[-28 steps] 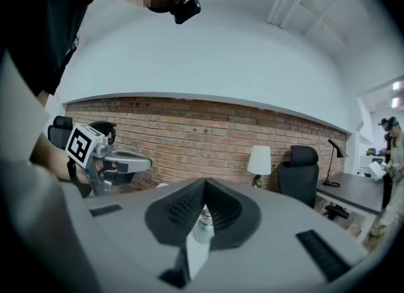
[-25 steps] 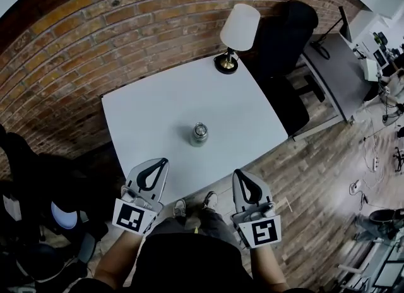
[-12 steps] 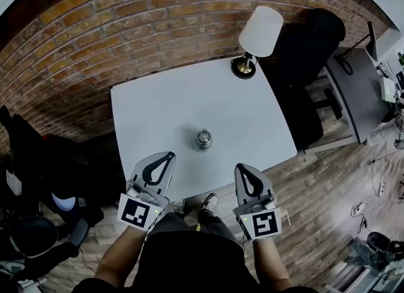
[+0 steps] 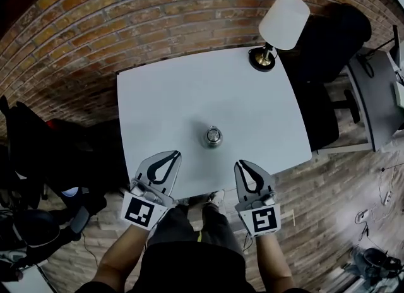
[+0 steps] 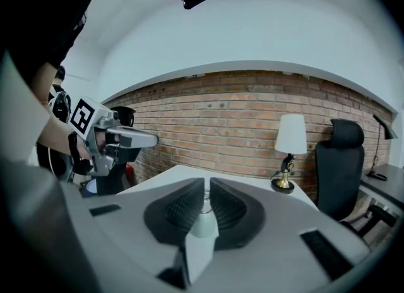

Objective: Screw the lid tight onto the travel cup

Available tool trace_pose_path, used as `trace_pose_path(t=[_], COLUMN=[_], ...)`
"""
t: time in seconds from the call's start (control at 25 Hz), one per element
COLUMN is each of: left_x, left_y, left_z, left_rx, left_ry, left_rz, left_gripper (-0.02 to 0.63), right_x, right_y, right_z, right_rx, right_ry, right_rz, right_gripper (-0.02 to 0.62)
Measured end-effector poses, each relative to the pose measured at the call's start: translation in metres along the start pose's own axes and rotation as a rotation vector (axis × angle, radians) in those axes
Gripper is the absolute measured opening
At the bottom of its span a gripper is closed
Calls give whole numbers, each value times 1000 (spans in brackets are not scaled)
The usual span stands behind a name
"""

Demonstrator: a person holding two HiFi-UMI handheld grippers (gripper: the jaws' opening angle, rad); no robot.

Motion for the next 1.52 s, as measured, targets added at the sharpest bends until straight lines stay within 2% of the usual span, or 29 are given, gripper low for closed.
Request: trace_pose_path(t=[0.32,0.64,0.76,0.88,0.96,1.28,1.52], left_x=[-29,-65,-74,-81,-89,-109,-118], left_y=[44,77,83,94,99,99,104], left_z=[-4,-11,-13,-14,-14,-13,-12], left_rx=[64,102,109,119,113,29,50], left_ry=[21,67,82,109,137,207,234], left_rz=[-51,-57,-36,-41,-38,-20,-31], left_gripper=[29,32,87,105,149,211,266], right_x=[-48,-91,-104,-115,-120,-132,-140], right_y=[54,97,111,120,124,133,134], right_z=[-9,-20,-25,-31,-33,-38,-44], right_rx=[-19,46,51,41,35,16,38], right_ry=[-87,-188,-218,-245,-260,-291,-308], right_rz=[-64,-85,-99,-93,-86,-67,-56], right_gripper=[162,226,245,271,282,326,333])
Point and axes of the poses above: the fingertips, and each gripper's own axes: x backward along the fingers, z to its right, y out of its underside, the point moved 3 cm from there along x, backward along the fingers, and after that the axes turned 14 degrees about y, right-handed, at the moved point
